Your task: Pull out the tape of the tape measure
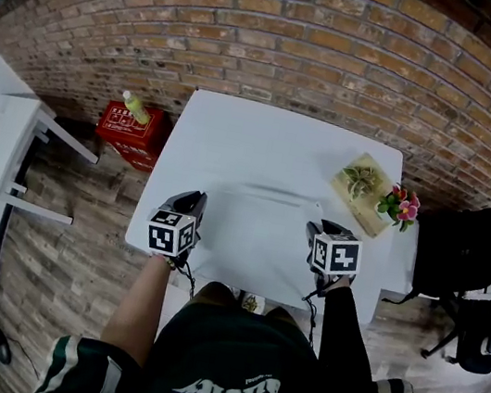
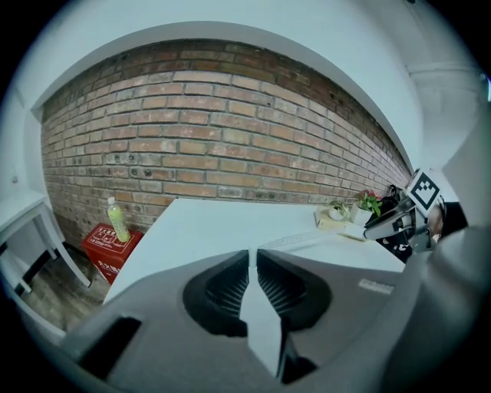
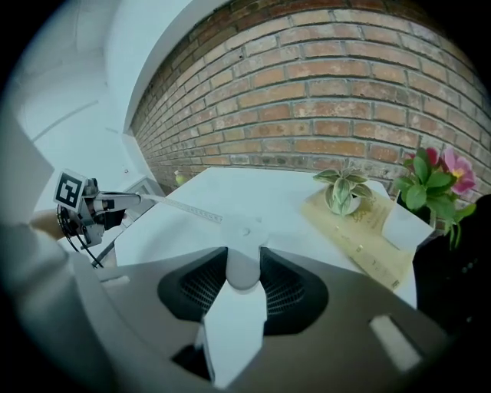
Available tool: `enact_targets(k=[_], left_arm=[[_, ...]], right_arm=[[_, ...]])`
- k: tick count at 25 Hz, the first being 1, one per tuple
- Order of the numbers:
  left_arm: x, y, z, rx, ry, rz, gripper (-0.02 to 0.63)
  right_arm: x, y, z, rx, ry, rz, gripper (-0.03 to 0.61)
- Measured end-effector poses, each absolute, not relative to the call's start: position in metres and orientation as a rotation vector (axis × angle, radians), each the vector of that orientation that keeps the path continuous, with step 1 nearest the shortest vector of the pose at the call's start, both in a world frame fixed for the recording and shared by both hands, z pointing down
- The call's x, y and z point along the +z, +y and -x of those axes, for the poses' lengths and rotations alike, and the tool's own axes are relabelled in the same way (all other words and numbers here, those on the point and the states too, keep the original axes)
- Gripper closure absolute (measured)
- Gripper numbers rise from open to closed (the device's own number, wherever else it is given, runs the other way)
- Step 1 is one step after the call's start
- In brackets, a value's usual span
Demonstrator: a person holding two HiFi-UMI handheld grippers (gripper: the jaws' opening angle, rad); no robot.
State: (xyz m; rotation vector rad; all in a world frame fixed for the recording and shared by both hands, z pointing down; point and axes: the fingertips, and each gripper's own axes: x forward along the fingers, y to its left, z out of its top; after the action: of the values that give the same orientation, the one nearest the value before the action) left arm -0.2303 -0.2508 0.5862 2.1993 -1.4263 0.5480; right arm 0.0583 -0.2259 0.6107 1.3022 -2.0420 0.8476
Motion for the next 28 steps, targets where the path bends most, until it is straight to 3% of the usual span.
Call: enact_targets(k=[23,28], left_arm=[[0.675,-0.221,0.220,0.763,-1.342,-2.103,0.571],[0.682,-0.217,0.220,0.782,-1.348,-2.097,0.539]], right_arm=[[0.692,-0.197,-0.056,0.948,-1.888,-1.175,0.428],[0.708,-0.187,-0.053,0.922,-1.874,-1.127,0.426]])
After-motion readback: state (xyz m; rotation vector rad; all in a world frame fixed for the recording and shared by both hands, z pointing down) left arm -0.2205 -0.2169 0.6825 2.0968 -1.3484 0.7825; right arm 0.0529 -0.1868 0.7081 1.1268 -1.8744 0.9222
